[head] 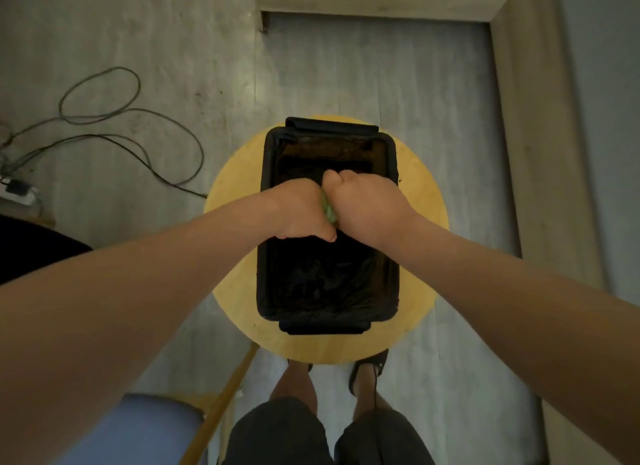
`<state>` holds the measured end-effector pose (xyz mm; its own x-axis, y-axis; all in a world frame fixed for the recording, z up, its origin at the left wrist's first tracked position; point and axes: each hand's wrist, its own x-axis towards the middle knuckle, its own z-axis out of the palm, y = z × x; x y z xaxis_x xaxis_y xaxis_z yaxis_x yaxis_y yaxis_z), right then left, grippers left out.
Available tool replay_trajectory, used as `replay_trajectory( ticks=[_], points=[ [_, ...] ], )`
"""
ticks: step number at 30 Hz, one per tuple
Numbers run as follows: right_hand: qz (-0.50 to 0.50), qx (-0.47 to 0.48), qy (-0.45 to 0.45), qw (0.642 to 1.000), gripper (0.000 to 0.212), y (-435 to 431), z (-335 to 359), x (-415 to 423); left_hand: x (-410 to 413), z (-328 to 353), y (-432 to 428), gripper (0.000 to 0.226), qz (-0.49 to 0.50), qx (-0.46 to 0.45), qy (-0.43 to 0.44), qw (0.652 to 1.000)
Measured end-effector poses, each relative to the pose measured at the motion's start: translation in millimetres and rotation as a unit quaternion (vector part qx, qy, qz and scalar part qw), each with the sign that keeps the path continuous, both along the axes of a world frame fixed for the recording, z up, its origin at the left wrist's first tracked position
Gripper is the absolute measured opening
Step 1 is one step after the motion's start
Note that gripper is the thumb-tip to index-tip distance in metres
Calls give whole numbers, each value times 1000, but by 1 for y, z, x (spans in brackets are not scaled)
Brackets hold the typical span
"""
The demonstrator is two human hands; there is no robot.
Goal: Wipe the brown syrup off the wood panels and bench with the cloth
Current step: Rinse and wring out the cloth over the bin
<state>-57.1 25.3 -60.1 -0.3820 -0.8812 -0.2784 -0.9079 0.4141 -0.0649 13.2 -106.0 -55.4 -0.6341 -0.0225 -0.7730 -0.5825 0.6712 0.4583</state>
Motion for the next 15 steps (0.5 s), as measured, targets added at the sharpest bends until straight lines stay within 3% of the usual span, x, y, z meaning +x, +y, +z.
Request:
replay_trajectory(
  ticks=[4, 7, 11, 15],
  points=[
    [-18, 24, -91, 995, 26, -8, -1, -9, 1, -6, 0, 25, -136, -123, 75, 980],
    [-9, 99, -187, 977, 25, -13, -1, -17, 6, -15, 5, 26, -113, -159, 91, 977],
    [-40, 129, -233, 963, 14, -12, -7, -15, 10, -19, 17, 17, -100, -236, 119, 959],
    [-66, 56, -233, 969, 40, 0, -15, -10, 6, -25, 13, 14, -96, -167, 96, 977]
  ],
)
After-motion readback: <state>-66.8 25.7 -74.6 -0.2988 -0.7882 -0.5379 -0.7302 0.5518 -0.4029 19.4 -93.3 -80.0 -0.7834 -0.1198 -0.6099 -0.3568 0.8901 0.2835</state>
